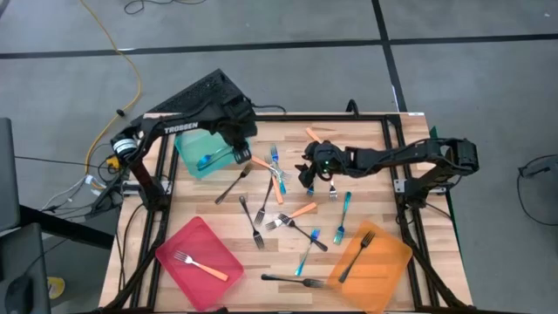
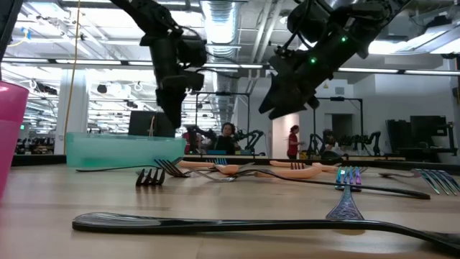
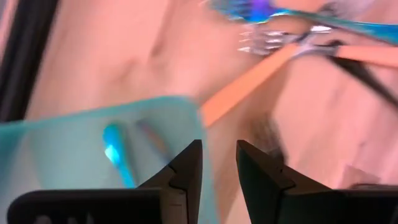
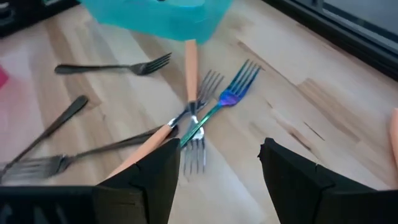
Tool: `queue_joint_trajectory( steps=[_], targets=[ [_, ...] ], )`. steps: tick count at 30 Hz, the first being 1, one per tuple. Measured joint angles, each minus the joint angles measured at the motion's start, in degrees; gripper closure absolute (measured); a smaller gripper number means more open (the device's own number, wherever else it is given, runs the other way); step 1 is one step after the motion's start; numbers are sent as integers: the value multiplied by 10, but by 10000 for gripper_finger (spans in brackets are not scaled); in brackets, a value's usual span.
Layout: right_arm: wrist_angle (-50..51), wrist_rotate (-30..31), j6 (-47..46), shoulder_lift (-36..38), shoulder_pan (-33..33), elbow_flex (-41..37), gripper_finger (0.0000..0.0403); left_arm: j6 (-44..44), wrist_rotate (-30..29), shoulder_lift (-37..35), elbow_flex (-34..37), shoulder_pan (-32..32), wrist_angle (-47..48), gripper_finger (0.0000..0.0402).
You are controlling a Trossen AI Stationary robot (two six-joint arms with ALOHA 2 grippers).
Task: Sort silverware by color (type)
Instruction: Put the black fork into the orange bin
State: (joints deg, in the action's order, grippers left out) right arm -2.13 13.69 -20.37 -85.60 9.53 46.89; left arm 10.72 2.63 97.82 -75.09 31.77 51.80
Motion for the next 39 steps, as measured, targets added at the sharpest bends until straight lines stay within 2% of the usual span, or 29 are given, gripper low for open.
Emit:
queue_joint_trajectory(
  steps=[11, 17, 24, 27, 31, 36, 39],
  targets=[
    [3, -1, 56, 0, -34, 0, 161, 22, -3, -24, 0, -131, -39, 319],
    [8, -3, 108, 0, -81, 0, 161, 21, -5, -24, 1, -184, -45, 319],
    [34, -3, 114, 0, -152, -13, 161, 20, -61, -24, 1, -222, -69, 319],
    [32, -3, 103, 0, -180, -22, 161, 11, -68, -24, 1, -229, -88, 319],
    [28, 24, 76, 0, -219, -23, 161, -5, -68, -23, 1, -237, -120, 319],
    [23, 99, 48, 0, -267, -23, 161, -7, -68, -23, 1, -252, -128, 319],
    [15, 122, 35, 0, -286, -23, 161, -10, -67, -23, 1, -264, -128, 319]
  ],
)
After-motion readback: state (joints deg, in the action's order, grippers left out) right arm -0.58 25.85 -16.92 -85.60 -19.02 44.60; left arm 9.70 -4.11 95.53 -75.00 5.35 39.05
